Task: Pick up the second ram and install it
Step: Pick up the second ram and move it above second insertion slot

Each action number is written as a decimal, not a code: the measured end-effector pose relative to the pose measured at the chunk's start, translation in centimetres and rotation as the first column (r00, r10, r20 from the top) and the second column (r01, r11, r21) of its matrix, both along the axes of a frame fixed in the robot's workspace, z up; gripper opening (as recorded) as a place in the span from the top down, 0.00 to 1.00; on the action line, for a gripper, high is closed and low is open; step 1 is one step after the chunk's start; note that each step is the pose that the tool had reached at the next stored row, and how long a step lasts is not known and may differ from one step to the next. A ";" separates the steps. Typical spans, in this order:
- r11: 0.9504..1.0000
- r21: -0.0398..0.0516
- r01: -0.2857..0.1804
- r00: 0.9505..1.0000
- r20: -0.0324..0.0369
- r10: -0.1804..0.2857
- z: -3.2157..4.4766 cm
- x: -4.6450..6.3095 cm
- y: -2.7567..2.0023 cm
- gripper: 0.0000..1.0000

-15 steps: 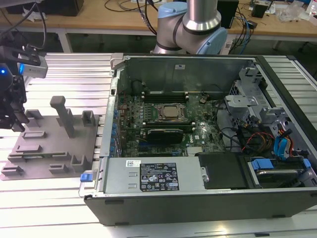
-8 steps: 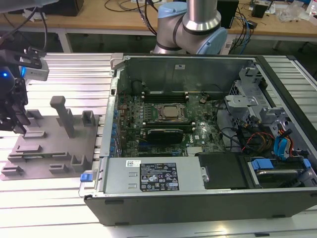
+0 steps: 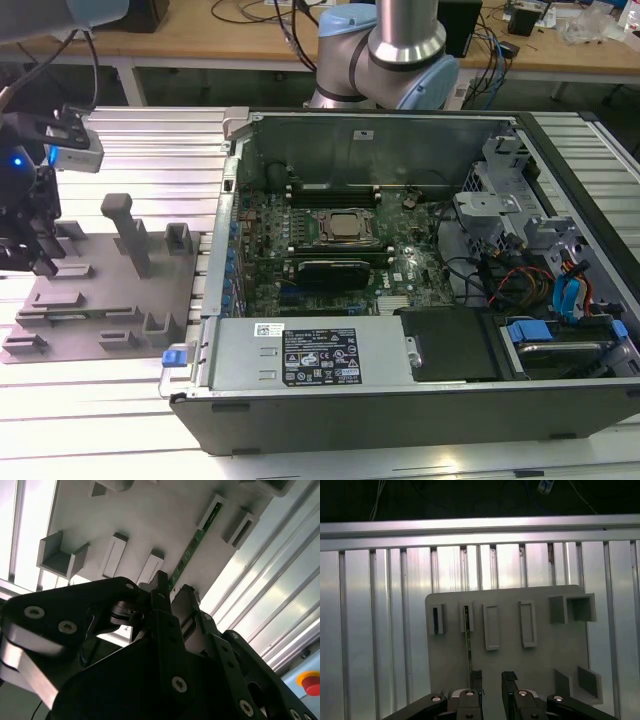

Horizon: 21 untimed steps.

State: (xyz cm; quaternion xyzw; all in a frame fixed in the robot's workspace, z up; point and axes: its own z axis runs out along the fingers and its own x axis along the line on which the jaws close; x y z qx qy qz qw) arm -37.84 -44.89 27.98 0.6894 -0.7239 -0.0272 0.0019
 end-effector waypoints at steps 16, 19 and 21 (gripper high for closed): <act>1.000 0.000 0.000 1.000 0.000 0.000 -2.44 0.0 -0.74 0.72; 1.000 0.000 0.000 1.000 0.000 0.000 -2.66 0.0 -0.74 0.72; 1.000 0.000 0.000 1.000 0.000 0.000 -2.86 0.0 -0.74 0.72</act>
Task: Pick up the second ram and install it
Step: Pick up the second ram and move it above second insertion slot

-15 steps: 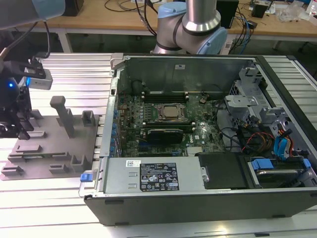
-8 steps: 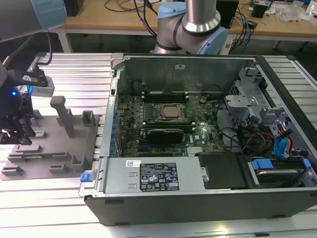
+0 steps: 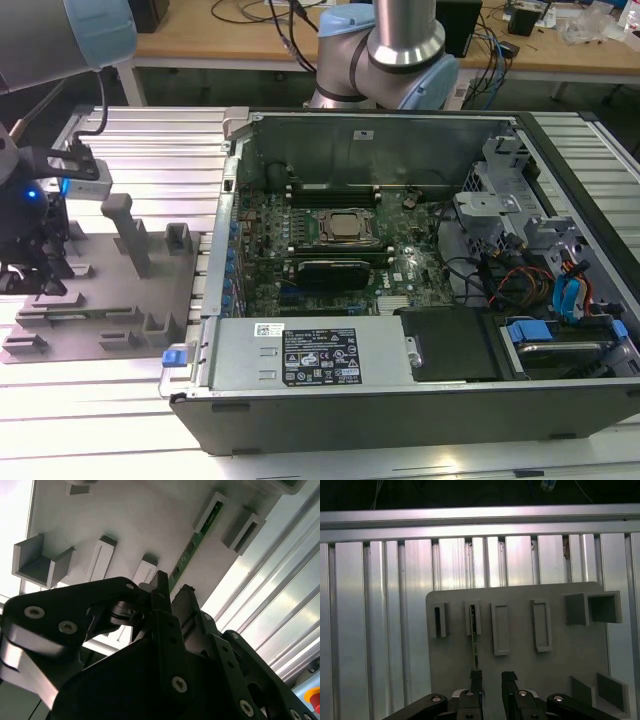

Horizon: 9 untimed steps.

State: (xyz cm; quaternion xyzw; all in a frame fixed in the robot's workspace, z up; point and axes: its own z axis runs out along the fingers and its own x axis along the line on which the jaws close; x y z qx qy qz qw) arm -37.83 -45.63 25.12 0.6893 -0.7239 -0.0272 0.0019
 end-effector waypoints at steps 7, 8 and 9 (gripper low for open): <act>1.000 0.000 0.000 1.000 0.000 0.000 -0.47 0.0 0.00 0.72; 1.000 0.000 0.000 1.000 0.000 0.000 -0.57 0.0 -0.01 0.72; 1.000 0.000 0.000 1.000 0.000 0.000 -0.65 0.0 0.00 0.72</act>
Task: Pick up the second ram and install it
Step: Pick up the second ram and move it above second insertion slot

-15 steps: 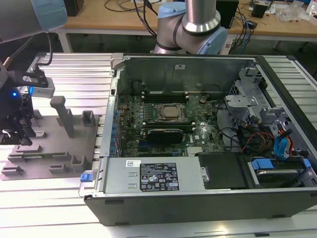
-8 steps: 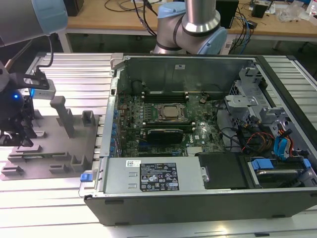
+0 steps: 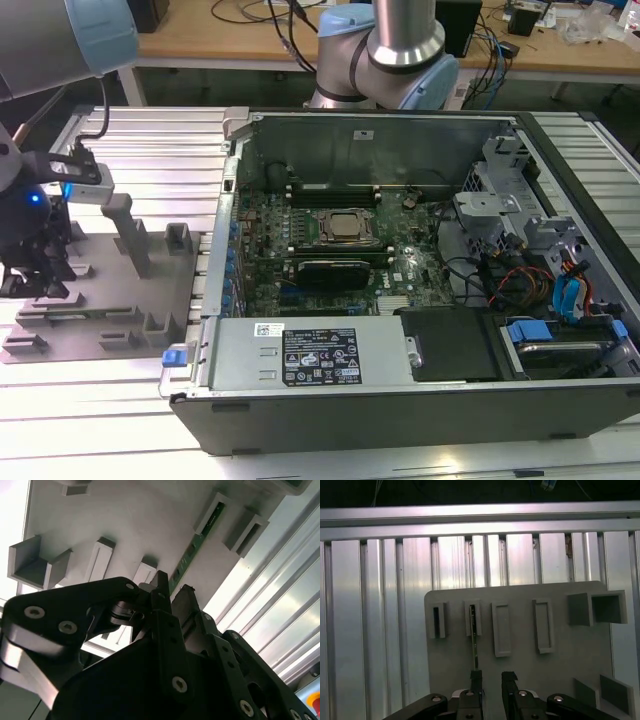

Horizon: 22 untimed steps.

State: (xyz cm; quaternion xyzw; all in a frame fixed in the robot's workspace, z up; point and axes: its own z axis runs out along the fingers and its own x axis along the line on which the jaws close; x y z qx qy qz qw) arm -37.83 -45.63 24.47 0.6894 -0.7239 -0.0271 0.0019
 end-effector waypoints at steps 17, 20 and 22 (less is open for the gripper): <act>1.000 -0.002 0.000 1.000 0.000 0.000 -1.86 0.0 -0.35 0.72; 1.000 -0.002 -0.005 1.000 0.000 0.005 -2.60 0.0 -1.20 0.72; 1.000 -0.002 -0.010 1.000 0.000 0.010 -3.11 0.0 -1.20 0.72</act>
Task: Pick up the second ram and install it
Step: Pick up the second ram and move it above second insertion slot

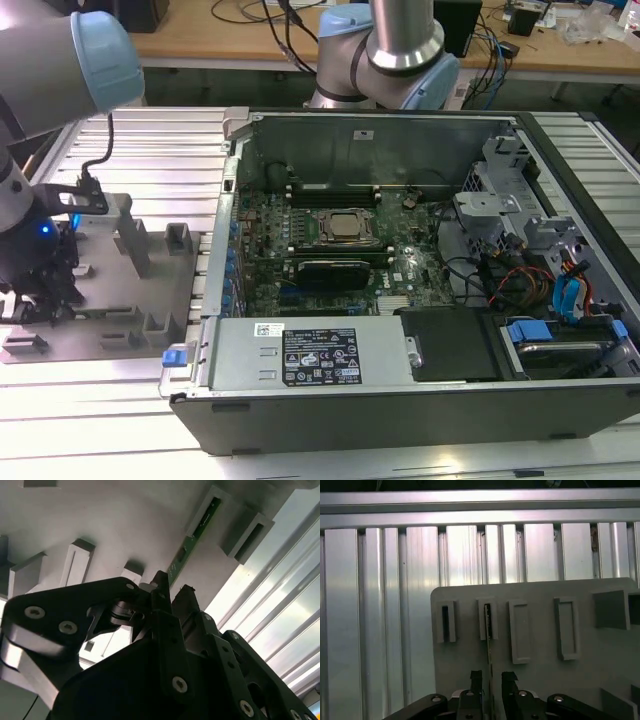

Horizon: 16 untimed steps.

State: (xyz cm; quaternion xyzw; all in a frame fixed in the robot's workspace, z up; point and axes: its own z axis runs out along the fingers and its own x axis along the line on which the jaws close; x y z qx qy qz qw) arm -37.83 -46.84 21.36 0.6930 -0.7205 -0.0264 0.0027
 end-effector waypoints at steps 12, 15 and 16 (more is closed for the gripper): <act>1.000 0.000 -0.023 1.000 0.000 0.023 -1.36 0.3 0.00 0.72; 1.000 0.001 -0.023 1.000 0.000 0.023 -1.36 0.3 0.00 0.81; 1.000 0.001 -0.023 1.000 0.000 0.023 -1.36 0.3 0.00 0.81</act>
